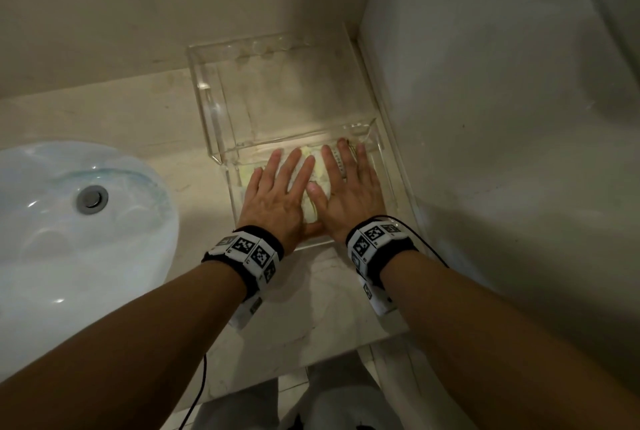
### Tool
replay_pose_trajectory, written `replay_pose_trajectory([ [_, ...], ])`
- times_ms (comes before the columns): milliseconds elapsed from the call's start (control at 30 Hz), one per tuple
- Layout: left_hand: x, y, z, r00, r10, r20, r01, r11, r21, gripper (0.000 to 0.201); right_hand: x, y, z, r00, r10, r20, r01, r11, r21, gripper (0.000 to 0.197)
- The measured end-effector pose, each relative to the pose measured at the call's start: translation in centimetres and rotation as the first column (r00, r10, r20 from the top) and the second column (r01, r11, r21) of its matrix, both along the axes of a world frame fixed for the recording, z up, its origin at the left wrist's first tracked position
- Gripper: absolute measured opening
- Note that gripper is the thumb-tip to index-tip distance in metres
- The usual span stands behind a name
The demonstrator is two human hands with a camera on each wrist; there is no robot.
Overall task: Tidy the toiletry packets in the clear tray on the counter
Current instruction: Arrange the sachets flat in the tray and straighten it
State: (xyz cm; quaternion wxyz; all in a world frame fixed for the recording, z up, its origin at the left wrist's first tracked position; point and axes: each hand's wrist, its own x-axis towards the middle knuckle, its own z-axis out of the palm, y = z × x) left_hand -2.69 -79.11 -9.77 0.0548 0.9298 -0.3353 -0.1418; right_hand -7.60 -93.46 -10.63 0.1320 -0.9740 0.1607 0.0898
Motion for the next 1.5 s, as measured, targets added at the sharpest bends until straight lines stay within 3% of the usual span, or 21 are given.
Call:
replay_pose_trajectory([
  [267, -0.2, 0.1, 0.2, 1.000, 0.008, -0.030, -0.009, 1.000, -0.014, 0.117, 0.1, -0.1, 0.2, 1.000, -0.001, -0.020, 0.001, 1.000, 0.021, 0.074],
  [400, 0.0, 0.5, 0.7, 0.995, 0.016, -0.103, -0.027, 0.994, -0.105, 0.131, -0.1, -0.5, 1.0, 1.000, -0.001, -0.031, 0.004, 0.993, 0.117, 0.071],
  [500, 0.3, 1.2, 1.6, 0.982, 0.019, -0.188, -0.068, 0.963, -0.260, 0.134, -0.9, -0.8, 2.0, 0.993, -0.066, 0.103, 0.046, 0.983, 0.179, 0.068],
  [633, 0.1, 2.7, 3.1, 0.960, 0.154, -0.235, -0.246, 0.862, -0.442, 0.110, -2.7, -1.7, 3.2, 0.907, -0.292, 0.303, 0.246, 0.952, 0.180, 0.056],
  [733, -0.4, 4.2, 3.6, 0.887, 0.356, -0.295, -0.462, 0.706, -0.537, 0.080, -4.0, -2.4, 3.5, 0.885, -0.369, 0.286, 0.343, 0.929, 0.138, 0.048],
  [867, -0.6, 6.7, 3.2, 0.760, 0.552, -0.344, -0.643, 0.558, -0.525, 0.050, -4.7, -2.9, 4.2, 0.880, -0.435, 0.189, 0.408, 0.898, 0.168, 0.042],
  [1033, -0.4, 8.4, 1.3, 0.531, 0.611, -0.587, -0.845, 0.336, -0.415, 0.024, -4.3, -3.5, 3.8, 0.823, -0.567, 0.030, 0.547, 0.806, 0.227, 0.042],
  [1100, -0.7, 8.3, 1.1, 0.495, 0.617, -0.612, -0.869, 0.331, -0.369, 0.025, -4.5, -3.7, 3.3, 0.791, -0.611, -0.022, 0.596, 0.763, 0.251, 0.041],
  [1267, -2.0, 7.7, 1.1, 0.478, 0.635, -0.606, -0.878, 0.362, -0.313, 0.022, -5.8, -3.2, 2.3, 0.788, -0.615, -0.018, 0.592, 0.749, 0.297, 0.032],
  [1500, -2.6, 7.9, 0.7, 0.428, 0.614, -0.663, -0.903, 0.317, -0.290, 0.016, -5.9, -3.4, 1.6, 0.768, -0.641, 0.005, 0.590, 0.710, 0.385, 0.025],
])
